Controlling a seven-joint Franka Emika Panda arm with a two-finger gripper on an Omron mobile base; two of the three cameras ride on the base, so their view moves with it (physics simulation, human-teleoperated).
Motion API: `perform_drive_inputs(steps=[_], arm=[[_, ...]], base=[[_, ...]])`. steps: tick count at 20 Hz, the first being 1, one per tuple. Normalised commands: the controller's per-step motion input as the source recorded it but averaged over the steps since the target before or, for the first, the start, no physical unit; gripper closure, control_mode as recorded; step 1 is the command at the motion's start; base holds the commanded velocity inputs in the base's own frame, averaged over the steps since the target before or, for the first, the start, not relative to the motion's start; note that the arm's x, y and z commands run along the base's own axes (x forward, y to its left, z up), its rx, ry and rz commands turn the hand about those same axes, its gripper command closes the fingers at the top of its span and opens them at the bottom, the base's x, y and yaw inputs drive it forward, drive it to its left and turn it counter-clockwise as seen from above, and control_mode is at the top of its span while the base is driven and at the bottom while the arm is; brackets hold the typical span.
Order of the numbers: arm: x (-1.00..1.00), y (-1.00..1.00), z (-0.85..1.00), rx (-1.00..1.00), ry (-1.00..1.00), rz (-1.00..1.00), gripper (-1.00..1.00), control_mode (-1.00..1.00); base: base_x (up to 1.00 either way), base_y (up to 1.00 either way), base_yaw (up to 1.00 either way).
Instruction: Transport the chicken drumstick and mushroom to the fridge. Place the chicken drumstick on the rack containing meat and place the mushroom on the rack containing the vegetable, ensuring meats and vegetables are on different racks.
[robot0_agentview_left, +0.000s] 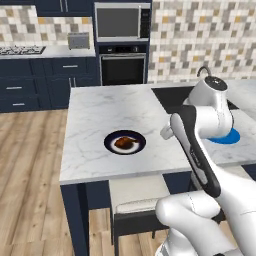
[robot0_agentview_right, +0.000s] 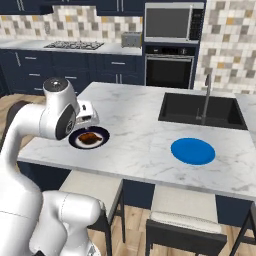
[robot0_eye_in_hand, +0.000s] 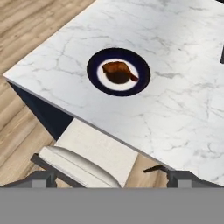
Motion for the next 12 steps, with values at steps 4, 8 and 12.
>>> perform_drive_inputs(steps=[4, 8, 12], arm=[[0.48, 0.39, -0.27, -0.07, -0.01, 0.03, -1.00, -1.00], [0.54, 0.41, -0.24, -0.01, -0.01, 0.00, -1.00, -1.00], [0.41, 0.14, -0.28, 0.00, 0.00, 0.00, -1.00, -1.00]], base=[[0.00, 0.00, 0.00], [0.00, 0.00, 0.00], [0.00, 0.00, 0.00]])
